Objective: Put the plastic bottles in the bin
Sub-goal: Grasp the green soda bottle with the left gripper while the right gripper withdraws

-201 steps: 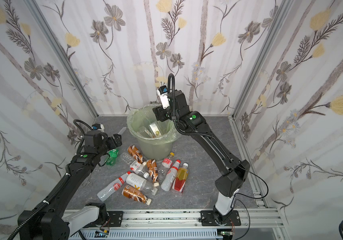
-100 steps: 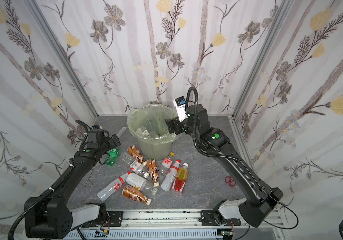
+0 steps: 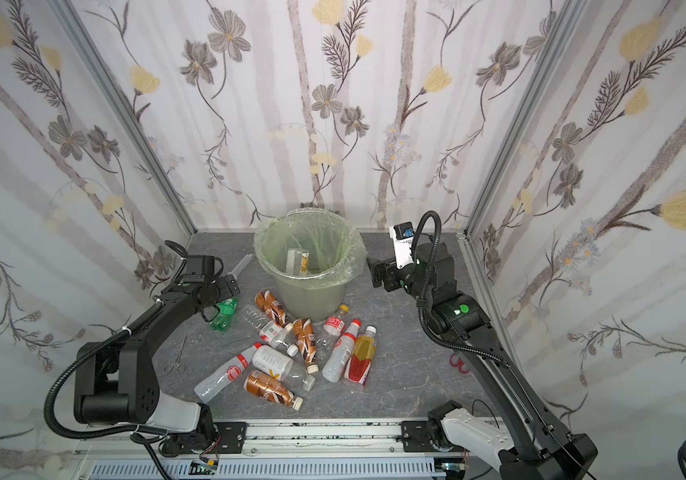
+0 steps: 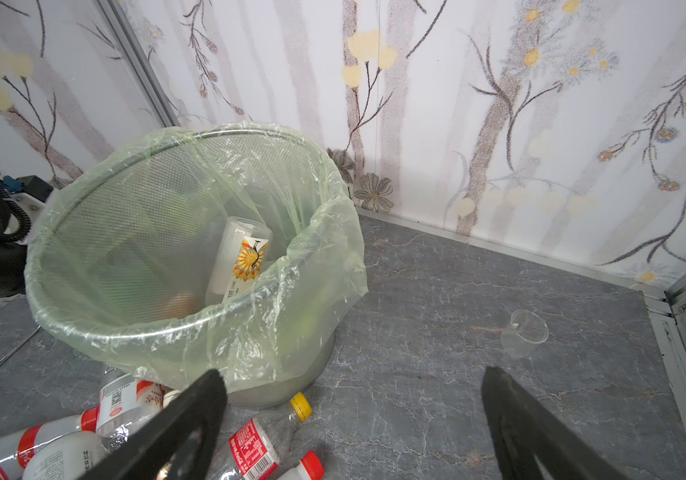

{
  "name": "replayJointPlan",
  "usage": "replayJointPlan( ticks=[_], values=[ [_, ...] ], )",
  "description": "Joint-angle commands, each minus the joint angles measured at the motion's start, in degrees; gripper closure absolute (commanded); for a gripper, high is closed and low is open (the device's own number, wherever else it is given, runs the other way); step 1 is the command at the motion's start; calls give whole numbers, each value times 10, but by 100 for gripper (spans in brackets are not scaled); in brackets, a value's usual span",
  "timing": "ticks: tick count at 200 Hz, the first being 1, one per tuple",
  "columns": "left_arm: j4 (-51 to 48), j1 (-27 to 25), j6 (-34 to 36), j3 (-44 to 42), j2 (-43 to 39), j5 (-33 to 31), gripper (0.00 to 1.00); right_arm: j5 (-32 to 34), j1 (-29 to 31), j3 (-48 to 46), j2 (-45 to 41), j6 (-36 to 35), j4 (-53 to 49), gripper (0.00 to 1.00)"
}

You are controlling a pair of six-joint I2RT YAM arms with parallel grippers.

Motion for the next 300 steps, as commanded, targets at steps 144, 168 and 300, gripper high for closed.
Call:
replayJointPlan(
  ticks=[144,168,300],
  values=[
    [-50,-13,-14,-18,86,-12,19,-43,-29,-23,4,2,55,4],
    [-45,-13,-9,-10,94,-7,28,-43,-29,-25,4,10,55,4],
    [-46,-14,-7,-1,-10,22,51,-46,-29,-27,4,26,51,4]
  ],
)
